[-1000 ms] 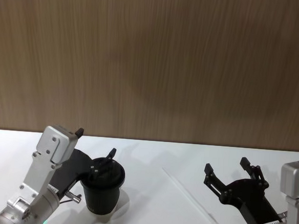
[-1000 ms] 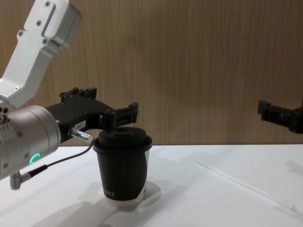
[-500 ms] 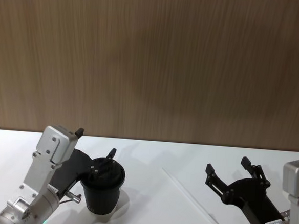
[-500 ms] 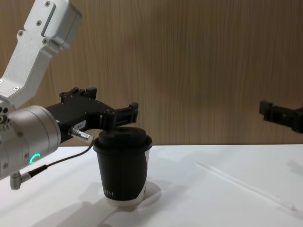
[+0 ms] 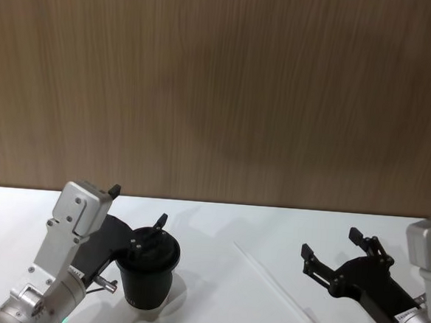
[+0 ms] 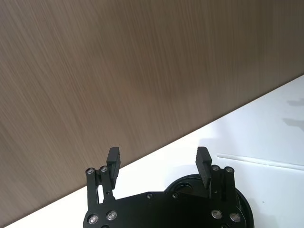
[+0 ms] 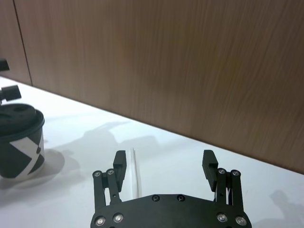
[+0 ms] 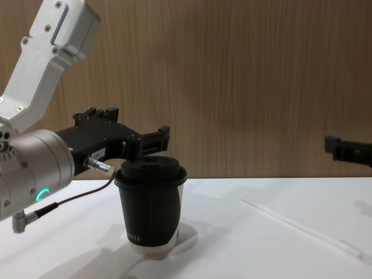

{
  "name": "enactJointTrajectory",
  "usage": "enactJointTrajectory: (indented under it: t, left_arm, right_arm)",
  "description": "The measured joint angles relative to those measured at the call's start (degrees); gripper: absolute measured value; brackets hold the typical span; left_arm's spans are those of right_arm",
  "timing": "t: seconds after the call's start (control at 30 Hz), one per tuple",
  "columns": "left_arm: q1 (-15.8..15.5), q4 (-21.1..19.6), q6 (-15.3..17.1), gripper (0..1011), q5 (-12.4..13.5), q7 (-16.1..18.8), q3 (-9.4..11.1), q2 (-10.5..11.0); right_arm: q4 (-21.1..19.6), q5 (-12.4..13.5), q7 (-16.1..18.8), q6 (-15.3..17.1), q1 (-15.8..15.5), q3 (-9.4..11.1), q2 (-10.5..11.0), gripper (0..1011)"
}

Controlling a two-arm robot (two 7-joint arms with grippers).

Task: Pick up the straw with one hand, pass it to the other hand, and insert it into the cup.

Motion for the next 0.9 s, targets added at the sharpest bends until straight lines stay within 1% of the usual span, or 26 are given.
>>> enactJointTrajectory:
  t: [0.13,0.17,0.43,0.53,0.57,0.67,0.9]
  left_arm:
    - [0.0,0.0,0.0,1000,0.0,0.0,0.0,0.0]
    - [0.0,0.0,0.0,1000,0.0,0.0,0.0,0.0]
    - [0.0,0.0,0.0,1000,0.0,0.0,0.0,0.0]
    - [0.0,0.0,0.0,1000,0.0,0.0,0.0,0.0]
    - [0.0,0.0,0.0,1000,0.0,0.0,0.0,0.0]
    - [0.0,0.0,0.0,1000,0.0,0.0,0.0,0.0]
    - [0.0,0.0,0.0,1000,0.0,0.0,0.0,0.0]
  right_arm:
    - [0.3,0.2,1.4,2.6,0.9,-0.2,0.9,1001]
    - [0.5,0.2,2.0,3.7,1.3,-0.4,1.2,1001]
    - [1.9,1.0,4.6,9.1,3.9,-1.9,1.8,1001]
    - [2.5,1.3,5.5,10.4,4.7,-2.4,1.9,1001]
    - [2.5,1.3,5.5,10.4,4.7,-2.4,1.9,1001]
    - [3.5,1.6,6.6,11.9,5.7,-3.2,2.0,1001]
    - [5.0,1.9,7.7,13.4,7.2,-4.2,2.3,1001]
